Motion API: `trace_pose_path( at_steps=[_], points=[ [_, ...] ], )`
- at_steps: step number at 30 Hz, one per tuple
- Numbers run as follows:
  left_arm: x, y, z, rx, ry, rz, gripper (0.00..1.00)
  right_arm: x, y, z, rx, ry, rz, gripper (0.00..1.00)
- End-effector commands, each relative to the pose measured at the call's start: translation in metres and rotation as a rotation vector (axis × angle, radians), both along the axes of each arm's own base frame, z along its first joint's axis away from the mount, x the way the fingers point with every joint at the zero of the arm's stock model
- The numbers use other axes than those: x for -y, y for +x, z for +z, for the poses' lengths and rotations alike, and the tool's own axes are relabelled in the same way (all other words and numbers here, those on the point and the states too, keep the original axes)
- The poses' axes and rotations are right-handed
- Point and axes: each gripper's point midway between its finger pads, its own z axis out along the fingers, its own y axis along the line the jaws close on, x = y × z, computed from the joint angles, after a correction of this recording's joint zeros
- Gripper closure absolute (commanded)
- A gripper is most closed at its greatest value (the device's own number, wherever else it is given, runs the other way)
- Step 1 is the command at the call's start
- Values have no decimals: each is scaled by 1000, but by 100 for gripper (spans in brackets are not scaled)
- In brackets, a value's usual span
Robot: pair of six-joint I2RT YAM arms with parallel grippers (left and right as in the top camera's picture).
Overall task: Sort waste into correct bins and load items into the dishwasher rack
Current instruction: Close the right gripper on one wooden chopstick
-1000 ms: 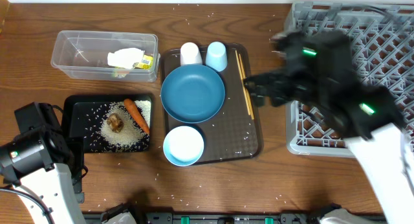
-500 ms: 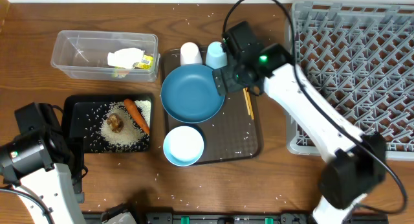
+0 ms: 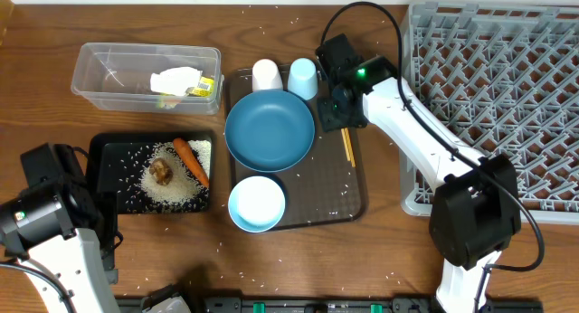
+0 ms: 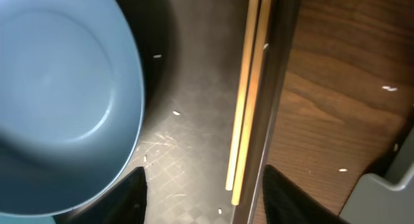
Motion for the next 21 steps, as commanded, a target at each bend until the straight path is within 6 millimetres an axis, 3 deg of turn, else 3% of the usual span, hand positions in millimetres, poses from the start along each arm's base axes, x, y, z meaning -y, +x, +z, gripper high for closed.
trace_pose_path(
  at_steps=[1,3,15,21],
  points=[
    [-2,-2,1,-3,9,19,2,-3,2,0,-12,28,-2,62],
    [-2,-2,1,-3,10,19,2,-2,1,-5,-22,20,-3,57],
    [-2,-2,1,-3,9,19,2,7,4,-58,-119,-33,-24,58],
    [-2,-2,1,-3,10,19,2,9,5,-66,-125,-45,-28,58]
  ],
)
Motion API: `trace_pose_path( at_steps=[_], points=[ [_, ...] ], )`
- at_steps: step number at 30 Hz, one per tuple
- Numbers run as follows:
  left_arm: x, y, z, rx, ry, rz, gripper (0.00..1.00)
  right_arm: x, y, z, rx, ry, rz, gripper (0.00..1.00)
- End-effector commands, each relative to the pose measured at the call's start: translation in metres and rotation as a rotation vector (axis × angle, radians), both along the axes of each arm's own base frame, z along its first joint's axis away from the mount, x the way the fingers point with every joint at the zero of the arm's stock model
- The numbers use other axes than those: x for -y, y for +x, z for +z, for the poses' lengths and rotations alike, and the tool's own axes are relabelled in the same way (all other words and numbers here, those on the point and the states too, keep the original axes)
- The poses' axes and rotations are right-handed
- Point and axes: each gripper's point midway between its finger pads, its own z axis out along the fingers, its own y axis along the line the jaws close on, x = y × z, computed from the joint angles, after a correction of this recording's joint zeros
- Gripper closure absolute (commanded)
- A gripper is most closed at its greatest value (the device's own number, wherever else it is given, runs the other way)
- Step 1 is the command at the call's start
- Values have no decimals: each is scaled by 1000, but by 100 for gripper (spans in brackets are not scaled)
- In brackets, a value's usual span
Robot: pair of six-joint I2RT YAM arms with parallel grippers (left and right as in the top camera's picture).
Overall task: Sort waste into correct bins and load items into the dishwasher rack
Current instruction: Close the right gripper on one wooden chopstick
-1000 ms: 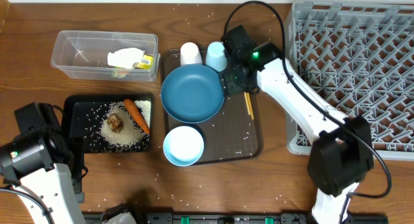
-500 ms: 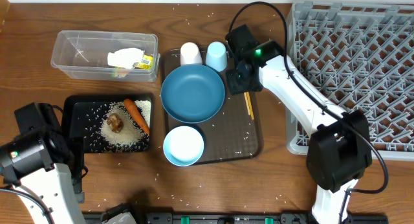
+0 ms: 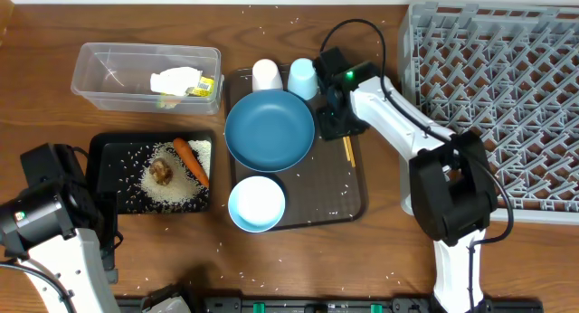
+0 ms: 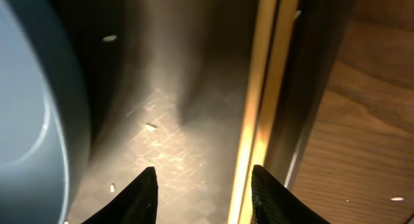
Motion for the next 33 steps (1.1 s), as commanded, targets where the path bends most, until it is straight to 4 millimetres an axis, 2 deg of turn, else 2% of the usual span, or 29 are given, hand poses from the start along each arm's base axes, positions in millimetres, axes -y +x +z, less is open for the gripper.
trace_pose_path(
  at_steps=[1,7,16,33],
  points=[
    [-2,-2,1,-3,9,19,2,3,7,-1,13,-5,-12,57],
    [-2,-2,1,-3,10,19,2,6,14,-4,24,8,-16,57],
    [-2,-2,1,-3,9,19,2,2,11,-17,2,1,-6,60],
    [-2,-2,1,-3,9,19,2,-2,15,-17,21,10,-2,57]
  ],
)
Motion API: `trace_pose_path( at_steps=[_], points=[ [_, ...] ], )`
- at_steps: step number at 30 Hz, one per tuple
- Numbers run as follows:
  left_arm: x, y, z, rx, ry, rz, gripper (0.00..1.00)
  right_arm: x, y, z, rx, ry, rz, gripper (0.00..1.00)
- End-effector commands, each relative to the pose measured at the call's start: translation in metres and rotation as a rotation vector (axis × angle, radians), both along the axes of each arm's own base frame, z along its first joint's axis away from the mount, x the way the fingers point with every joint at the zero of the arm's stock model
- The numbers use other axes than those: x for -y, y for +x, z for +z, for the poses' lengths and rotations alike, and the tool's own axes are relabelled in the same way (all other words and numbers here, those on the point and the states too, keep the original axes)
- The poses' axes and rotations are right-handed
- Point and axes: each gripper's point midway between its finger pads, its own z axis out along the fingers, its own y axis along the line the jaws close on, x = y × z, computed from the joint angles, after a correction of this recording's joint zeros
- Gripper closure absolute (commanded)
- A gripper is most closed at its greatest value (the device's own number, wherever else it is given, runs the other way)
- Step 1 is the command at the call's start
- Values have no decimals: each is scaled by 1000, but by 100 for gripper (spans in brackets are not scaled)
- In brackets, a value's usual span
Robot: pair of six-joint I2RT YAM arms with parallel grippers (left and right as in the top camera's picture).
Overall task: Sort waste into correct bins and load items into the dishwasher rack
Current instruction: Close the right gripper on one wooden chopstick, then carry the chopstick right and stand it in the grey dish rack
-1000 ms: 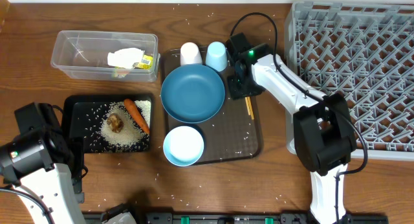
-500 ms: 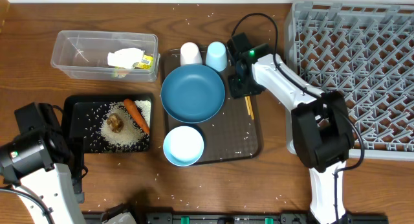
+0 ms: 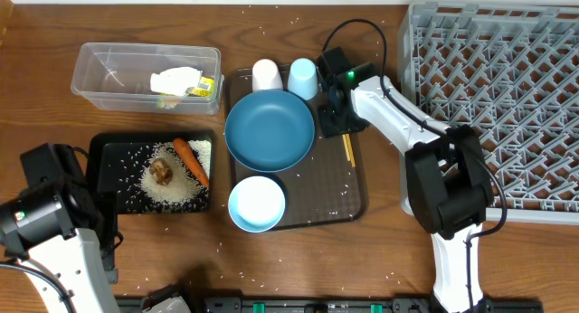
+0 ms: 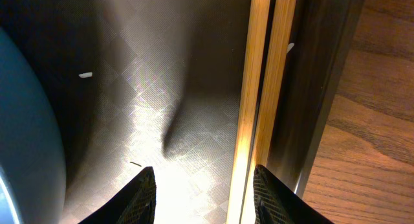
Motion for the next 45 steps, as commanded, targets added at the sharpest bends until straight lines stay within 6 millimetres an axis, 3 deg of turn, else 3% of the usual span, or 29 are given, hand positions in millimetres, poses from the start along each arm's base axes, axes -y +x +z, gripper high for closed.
trace_pose_path(
  at_steps=[1,11,27,33,36,39,45],
  points=[
    [-2,-2,1,-3,10,19,2,-4,1,0,5,2,14,57],
    [-2,-2,1,-3,10,19,2,-5,-1,-6,-6,9,16,57],
    [-2,-2,1,-3,9,19,2,1,-17,-34,-37,6,13,58],
    [-2,-2,1,-3,10,19,2,3,-18,-34,-41,-3,-10,83],
    [-2,-2,1,-3,10,19,2,5,-17,-34,-36,-13,-32,85],
    [-2,-2,1,-3,9,19,2,6,-17,-34,-37,-17,-34,98],
    [-2,-2,1,-3,9,19,2,6,-17,-24,-48,-23,-36,99]
  ],
)
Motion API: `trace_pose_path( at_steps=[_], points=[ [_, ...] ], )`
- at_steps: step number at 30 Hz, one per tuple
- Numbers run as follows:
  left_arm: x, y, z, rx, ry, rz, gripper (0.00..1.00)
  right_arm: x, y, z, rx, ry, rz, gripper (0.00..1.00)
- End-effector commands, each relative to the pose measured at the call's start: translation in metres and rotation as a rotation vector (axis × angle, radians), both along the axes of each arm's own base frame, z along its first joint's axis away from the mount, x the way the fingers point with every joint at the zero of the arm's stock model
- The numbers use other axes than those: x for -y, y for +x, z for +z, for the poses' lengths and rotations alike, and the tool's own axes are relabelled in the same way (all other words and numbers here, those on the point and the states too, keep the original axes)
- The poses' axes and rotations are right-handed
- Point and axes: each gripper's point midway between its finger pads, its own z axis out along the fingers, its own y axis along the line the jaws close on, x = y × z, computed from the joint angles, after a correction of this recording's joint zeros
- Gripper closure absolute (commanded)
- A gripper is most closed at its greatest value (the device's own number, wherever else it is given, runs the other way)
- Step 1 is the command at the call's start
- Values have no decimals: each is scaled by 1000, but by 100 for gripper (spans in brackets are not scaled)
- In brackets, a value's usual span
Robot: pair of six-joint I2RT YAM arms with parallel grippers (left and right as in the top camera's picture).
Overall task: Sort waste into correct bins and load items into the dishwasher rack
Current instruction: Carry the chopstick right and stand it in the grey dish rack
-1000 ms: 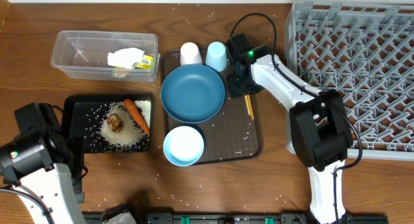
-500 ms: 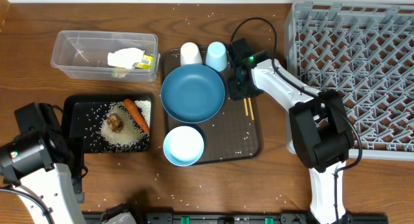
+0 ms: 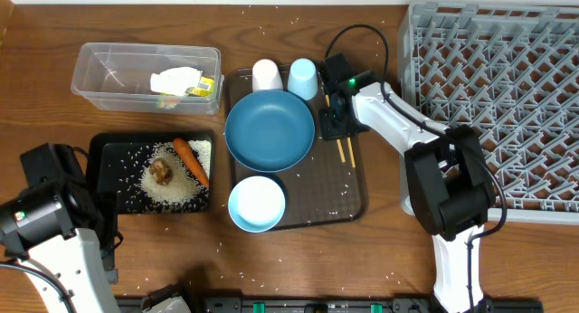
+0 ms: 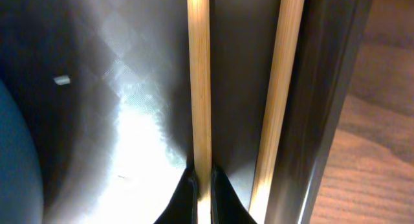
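A pair of wooden chopsticks (image 3: 345, 150) lies along the right side of the dark serving tray (image 3: 348, 200). My right gripper (image 4: 199, 175) is low over the tray and shut on the left chopstick (image 4: 198, 68), which runs straight up between the fingertips. The second chopstick (image 4: 279, 101) lies free against the tray's raised rim. Also on the tray are a blue plate (image 3: 270, 129), a pale blue bowl (image 3: 257, 203), a white cup (image 3: 267, 75) and a blue cup (image 3: 302, 78). Only the left arm's body (image 3: 41, 213) shows, at the bottom left; its gripper is hidden.
The grey dishwasher rack (image 3: 507, 96) stands at the right. At the back left, a clear plastic bin (image 3: 99, 78) holds wrappers. A black tray (image 3: 118, 200) at the left holds rice, a carrot (image 3: 191, 161) and a brown food lump. Rice grains are scattered on the wooden table.
The right gripper was open with both chopsticks lying together by its right finger. Now it is shut on the left chopstick, and the two sticks lie apart.
The right gripper was open a little above the tray beside the blue plate, the chopsticks ahead of it. It then stood lower and closer to them, still open, at two moments. Now it pinches one chopstick. The left arm has stayed put.
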Motion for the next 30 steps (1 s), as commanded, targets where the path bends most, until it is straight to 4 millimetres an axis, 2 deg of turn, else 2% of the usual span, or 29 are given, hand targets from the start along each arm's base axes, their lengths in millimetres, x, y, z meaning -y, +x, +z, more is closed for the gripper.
trace_pose_path(
  at_steps=[1,7,12,18,21,24,25,27,30],
  points=[
    [-2,-2,1,-3,10,19,2,3,-10,-7,-48,-24,-6,99],
    [-2,-2,1,-3,9,19,2,4,-1,24,-21,-10,-17,99],
    [-2,-2,1,-3,10,19,2,10,12,67,56,28,-35,99],
    [-2,-2,1,-3,9,19,2,31,21,133,180,73,-45,99],
    [-2,-2,1,-3,10,19,2,53,26,163,245,84,-63,99],
    [-2,-2,1,-3,9,19,2,83,32,185,305,70,-94,99],
    [-2,-2,1,-3,9,19,2,100,35,193,328,54,-120,99],
    [-2,-2,1,-3,9,19,2,124,38,201,352,37,-133,99],
    [-2,-2,1,-3,9,19,2,153,42,202,357,18,-173,99]
  ],
)
